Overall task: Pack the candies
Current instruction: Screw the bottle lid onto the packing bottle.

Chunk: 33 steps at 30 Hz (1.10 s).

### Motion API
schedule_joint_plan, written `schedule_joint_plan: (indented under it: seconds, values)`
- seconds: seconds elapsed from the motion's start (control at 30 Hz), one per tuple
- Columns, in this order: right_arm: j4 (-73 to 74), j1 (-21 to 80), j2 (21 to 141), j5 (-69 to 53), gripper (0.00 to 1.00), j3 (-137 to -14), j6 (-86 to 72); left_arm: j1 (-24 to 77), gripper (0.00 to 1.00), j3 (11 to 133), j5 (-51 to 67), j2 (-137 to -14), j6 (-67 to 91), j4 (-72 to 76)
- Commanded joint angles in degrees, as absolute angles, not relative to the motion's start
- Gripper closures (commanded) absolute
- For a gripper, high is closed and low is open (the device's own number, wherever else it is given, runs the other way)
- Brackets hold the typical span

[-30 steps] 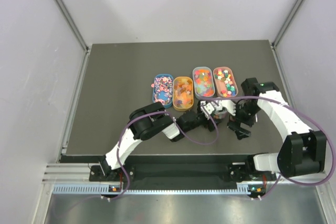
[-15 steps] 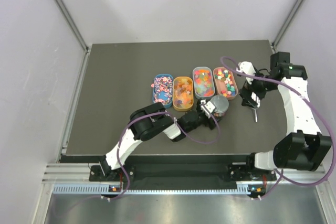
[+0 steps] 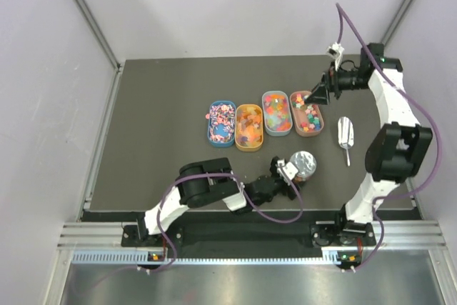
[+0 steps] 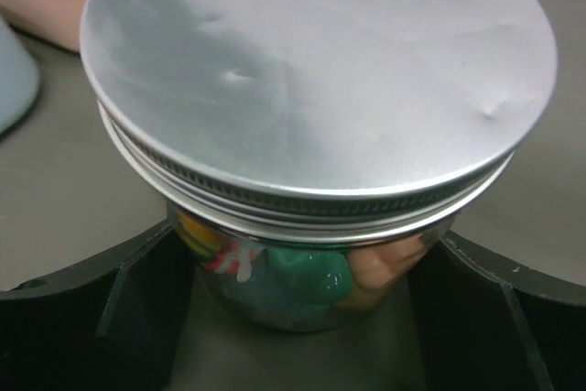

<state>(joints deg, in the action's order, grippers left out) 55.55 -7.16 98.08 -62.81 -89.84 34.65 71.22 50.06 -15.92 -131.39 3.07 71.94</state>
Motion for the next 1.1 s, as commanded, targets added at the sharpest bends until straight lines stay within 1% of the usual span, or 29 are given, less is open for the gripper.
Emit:
schedule_joint_plan:
  seconds: [0.0, 0.03, 0.07, 0.1, 0.17, 0.2, 0.23, 0.27, 0.3, 0.33, 0.37, 0.4, 0.43, 0.47, 0.5, 0.53, 0.6, 0.63, 0.7, 0.77, 0.8, 0.83, 0.9, 0.97, 1.07]
  values:
    - [80.89, -3.97, 106.24, -66.65, 0.0, -109.18, 52.06, 73.65, 1.0, 43.33, -12.48, -142.47, 5.8, 33.31]
    - [82.34, -2.48, 107.22, -63.05, 0.0, -115.69, 54.29, 73.83, 1.0, 43.07, -12.39, -142.3, 5.63, 33.4]
    - [78.44, -2.46, 105.75, -62.58, 0.0, -115.93, 54.23, 74.0, 1.0, 42.81, -11.87, -141.77, 5.36, 33.92]
    - [75.7, -2.46, 103.82, -62.4, 0.0, -112.71, 54.92, 74.09, 1.0, 42.54, -11.43, -141.42, 4.75, 34.1]
    - [63.96, -0.71, 96.0, -54.61, 0.0, -106.82, 56.05, 74.09, 1.0, 42.36, -9.94, -141.15, 4.31, 33.58]
    - [61.81, -0.44, 93.54, -52.41, 0.0, -100.78, 60.34, 74.18, 1.0, 42.54, -9.41, -141.15, 3.35, 33.05]
    - [59.7, 2.69, 89.17, -47.42, 0.0, -97.59, 66.73, 74.01, 1.0, 43.06, -9.32, -141.33, 2.99, 32.44]
    - [58.89, 3.77, 87.56, -45.46, 0.0, -94.86, 70.62, 73.92, 1.0, 43.15, -9.32, -141.42, 2.73, 32.34]
    - [56.89, 4.21, 86.58, -44.57, 0.0, -90.57, 73.19, 73.74, 1.0, 43.33, -9.06, -141.42, 2.46, 31.3]
    - [55.56, 4.31, 85.7, -44.39, 0.0, -89.48, 71.3, 73.57, 1.0, 43.85, -8.53, -141.33, 2.2, 30.68]
    - [57.72, 4.22, 86.56, -44.82, 0.0, -89.91, 73.98, 73.56, 1.0, 44.12, -8.26, -141.5, 1.94, 30.06]
    - [66.1, 5.26, 87.79, -44.91, 0.0, -93.31, 78.18, 73.56, 1.0, 44.3, -8.96, -141.33, 1.15, 29.71]
    - [72.27, 6.32, 90.59, -42.48, 0.01, -95.34, 89.88, 73.22, 1.0, 44.12, -9.14, -140.98, 0.53, 30.06]
    - [75.47, 7.37, 91.31, -40.45, 0.05, -96.41, 94.0, 72.78, 1.0, 44.12, -8.97, -140.72, 0.35, 30.23]
    - [77.32, 8.25, 91.49, -38.6, 0.09, -95.28, 97.44, 72.51, 1.0, 44.3, -9.14, -140.71, -1.3, 29.97]
    - [78.13, 9.13, 89.93, -35.8, 0.1, -93.27, 103.39, 72.16, 1.0, 44.91, -9.31, -140.8, -1.67, 29.27]
    - [77.87, 9.4, 87.72, -32.01, 0.1, -85.83, 109.74, 71.9, 1.0, 45.26, -9.4, -141.5, -2.19, 29.09]
    - [78.31, 9.75, 86.58, -28.42, 0.1, -84.04, 114.73, 71.89, 1.0, 45.44, -8.71, -141.68, -2.46, 29.18]
    - [84.26, 9.93, 86.57, -27.51, 0.1, -82.27, 118.55, 71.98, 1.0, 46.05, -8.0, -142.12, -2.64, 29.09]
    - [84.64, 10.98, 84.3, -25.06, 0.1, -79.03, 121.18, 71.98, 1.0, 46.32, -7.21, -142.64, -2.55, 28.13]
    - [84.46, 11.6, 82.72, -23.74, 0.1, -74.4, 124.16, 71.98, 1.0, 46.58, -6.95, -142.91, -2.29, 27.69]
    - [84.64, 11.86, 79.92, -22.25, 0.1, -72.35, 128.63, 71.98, 1.0, 46.67, -6.6, -143.08, -1.94, 27.34]
    - [84.73, 13.17, 77.44, -21.1, 0.09, -68.05, 131.12, 72.07, 1.0, 46.76, -6.24, -143.44, -1.41, 27.16]
    - [84.73, 13.71, 74.72, -20.39, 0.09, -65.58, 134.81, 72.16, 1.0, 47.02, -5.71, -143.88, -1.06, 26.9]
    - [84.73, 15.99, 73.3, -19.77, 0.1, -64.6, 135.79, 72.33, 1.0, 47.29, -5.54, -144.14, -0.44, 26.46]
